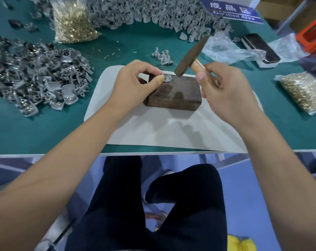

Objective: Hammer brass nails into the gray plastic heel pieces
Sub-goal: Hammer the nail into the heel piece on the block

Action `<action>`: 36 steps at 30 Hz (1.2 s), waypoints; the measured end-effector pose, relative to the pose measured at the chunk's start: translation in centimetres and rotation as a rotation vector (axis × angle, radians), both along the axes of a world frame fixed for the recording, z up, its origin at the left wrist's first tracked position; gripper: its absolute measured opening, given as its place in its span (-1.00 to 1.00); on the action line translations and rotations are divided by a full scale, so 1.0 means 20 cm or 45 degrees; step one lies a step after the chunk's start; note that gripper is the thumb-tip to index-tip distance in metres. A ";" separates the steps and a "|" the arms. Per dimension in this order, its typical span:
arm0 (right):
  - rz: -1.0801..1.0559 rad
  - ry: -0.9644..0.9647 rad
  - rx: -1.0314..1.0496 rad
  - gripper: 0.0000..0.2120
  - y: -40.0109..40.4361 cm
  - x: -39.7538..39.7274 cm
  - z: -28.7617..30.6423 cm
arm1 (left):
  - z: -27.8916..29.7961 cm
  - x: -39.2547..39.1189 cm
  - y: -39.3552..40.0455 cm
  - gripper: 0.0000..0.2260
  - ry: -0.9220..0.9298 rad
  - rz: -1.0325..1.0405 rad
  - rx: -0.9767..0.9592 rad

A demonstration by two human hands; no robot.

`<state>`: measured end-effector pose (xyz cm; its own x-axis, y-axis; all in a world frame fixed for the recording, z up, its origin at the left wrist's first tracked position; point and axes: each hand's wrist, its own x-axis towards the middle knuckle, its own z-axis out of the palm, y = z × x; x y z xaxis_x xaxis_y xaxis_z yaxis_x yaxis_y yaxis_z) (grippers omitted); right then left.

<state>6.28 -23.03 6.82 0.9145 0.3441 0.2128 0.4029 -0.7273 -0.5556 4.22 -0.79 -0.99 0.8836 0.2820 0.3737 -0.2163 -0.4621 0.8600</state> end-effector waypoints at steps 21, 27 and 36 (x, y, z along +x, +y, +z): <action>0.017 0.087 0.143 -0.74 0.05 0.00 -0.02 | 0.00 0.02 0.01 -0.94 0.041 -0.061 0.062; 0.027 0.048 0.300 -0.81 0.05 -0.03 -0.03 | -0.01 0.02 0.02 -0.93 0.044 -0.057 0.059; -0.019 0.006 0.230 -0.77 0.09 -0.05 -0.07 | 0.00 0.01 0.02 -0.93 0.077 -0.066 0.063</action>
<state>5.20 -21.20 5.33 0.9203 0.2872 0.2657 0.3901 -0.6211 -0.6797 4.50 -0.47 -0.94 0.9180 0.2180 0.3312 -0.1890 -0.4939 0.8488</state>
